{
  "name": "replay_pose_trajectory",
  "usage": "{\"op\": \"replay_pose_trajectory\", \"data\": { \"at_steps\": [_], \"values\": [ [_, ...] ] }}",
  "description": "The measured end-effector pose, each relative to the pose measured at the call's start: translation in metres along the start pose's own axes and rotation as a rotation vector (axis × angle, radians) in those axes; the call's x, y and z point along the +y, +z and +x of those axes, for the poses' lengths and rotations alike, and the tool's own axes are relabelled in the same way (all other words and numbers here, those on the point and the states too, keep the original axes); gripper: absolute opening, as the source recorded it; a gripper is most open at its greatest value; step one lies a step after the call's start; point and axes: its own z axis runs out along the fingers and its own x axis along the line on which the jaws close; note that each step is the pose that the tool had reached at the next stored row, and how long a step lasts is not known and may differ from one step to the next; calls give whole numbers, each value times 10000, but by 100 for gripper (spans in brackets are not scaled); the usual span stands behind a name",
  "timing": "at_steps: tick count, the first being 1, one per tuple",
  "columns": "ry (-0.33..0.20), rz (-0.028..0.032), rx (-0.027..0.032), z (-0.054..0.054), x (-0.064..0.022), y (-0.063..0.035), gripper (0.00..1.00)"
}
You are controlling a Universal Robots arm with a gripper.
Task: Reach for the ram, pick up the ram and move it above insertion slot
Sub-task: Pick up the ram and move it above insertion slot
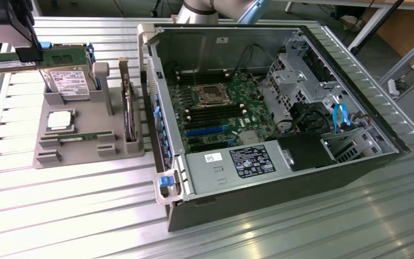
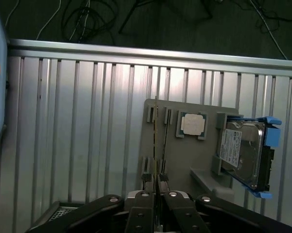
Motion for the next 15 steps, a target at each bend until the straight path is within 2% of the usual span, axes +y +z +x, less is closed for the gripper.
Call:
{"op": "replay_pose_trajectory", "data": {
  "at_steps": [15],
  "values": [
    [0,0,0,-2,5,-119,14]
  ]
}}
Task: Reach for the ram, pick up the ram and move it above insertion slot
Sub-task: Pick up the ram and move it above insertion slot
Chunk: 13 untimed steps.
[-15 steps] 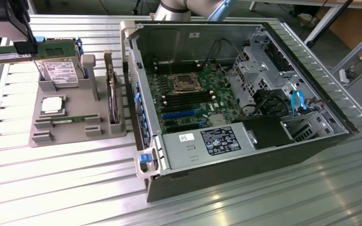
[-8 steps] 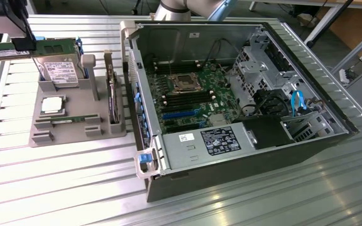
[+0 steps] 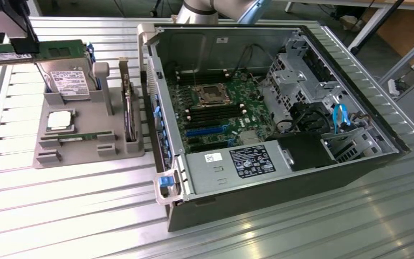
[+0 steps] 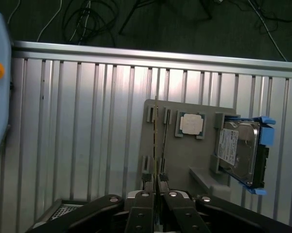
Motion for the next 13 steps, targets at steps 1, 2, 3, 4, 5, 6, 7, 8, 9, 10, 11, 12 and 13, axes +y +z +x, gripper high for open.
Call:
{"op": "replay_pose_trajectory", "data": {
  "at_steps": [1,2,3,4,5,6,7,8,9,10,11,12,13],
  "values": [
    [-1,0,0,0,0,-8,14],
    [0,0,-1,0,1,-18,14],
    [0,0,0,-1,1,-27,14],
    [0,1,-1,-1,2,-47,14],
    [0,0,-1,-1,3,-60,14],
    [0,0,0,-1,3,-75,14],
    [0,0,-1,-1,4,-87,14],
    [0,0,0,-2,4,-101,14],
    [0,0,0,-2,4,-112,14],
    [0,0,0,-2,5,-112,14],
    [0,1,0,-2,4,-112,14],
    [0,0,0,-2,4,-113,14],
    [0,0,0,-2,5,-112,14]
  ]
}}
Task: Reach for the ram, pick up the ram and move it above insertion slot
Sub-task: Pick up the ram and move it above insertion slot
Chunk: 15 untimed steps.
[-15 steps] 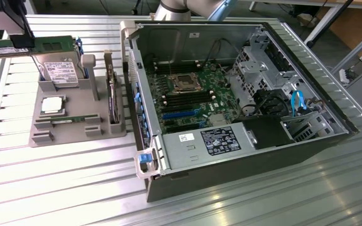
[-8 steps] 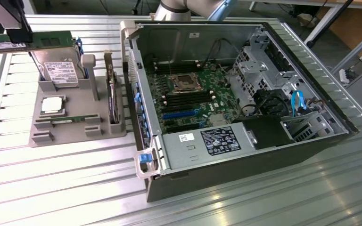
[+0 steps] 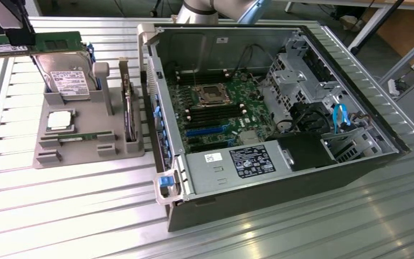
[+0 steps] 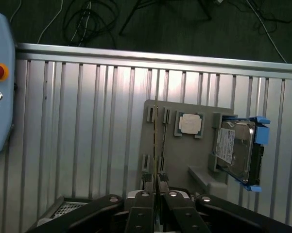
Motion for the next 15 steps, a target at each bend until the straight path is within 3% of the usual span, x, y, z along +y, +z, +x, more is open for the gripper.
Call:
{"op": "replay_pose_trajectory", "data": {
  "at_steps": [4,12,15],
  "values": [
    [1,-3,30,3,-43,-2,14],
    [6,-9,119,16,-227,-10,14],
    [8,-13,178,22,-299,-13,14]
  ]
}}
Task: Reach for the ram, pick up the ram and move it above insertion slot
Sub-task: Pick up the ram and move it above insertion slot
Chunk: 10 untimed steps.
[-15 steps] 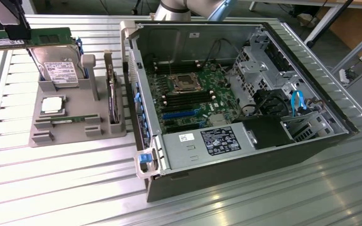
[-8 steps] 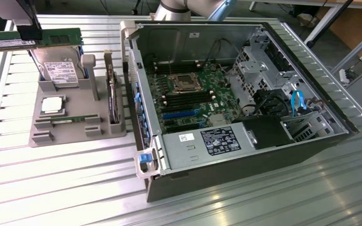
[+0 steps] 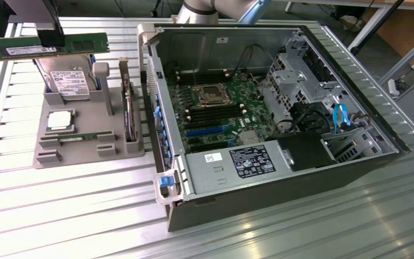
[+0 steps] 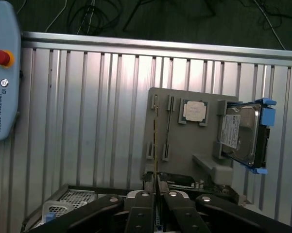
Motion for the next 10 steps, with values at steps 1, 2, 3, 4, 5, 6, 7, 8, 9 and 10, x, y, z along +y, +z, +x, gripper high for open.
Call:
{"op": "replay_pose_trajectory", "data": {
  "at_steps": [1,2,3,4,5,6,7,8,9,10],
  "values": [
    [1,-1,20,1,-15,-1,14],
    [2,-3,36,2,-27,-2,14],
    [2,-4,51,3,-38,-2,14],
    [3,-5,71,3,-50,-2,14],
    [4,-7,84,4,-56,-3,14],
    [5,-7,100,4,-65,-3,14],
    [5,-8,112,5,-70,-3,14],
    [6,-10,129,5,-80,-4,14],
    [6,-11,143,6,-89,-5,14],
    [7,-12,163,7,-105,-5,14]
  ]
}}
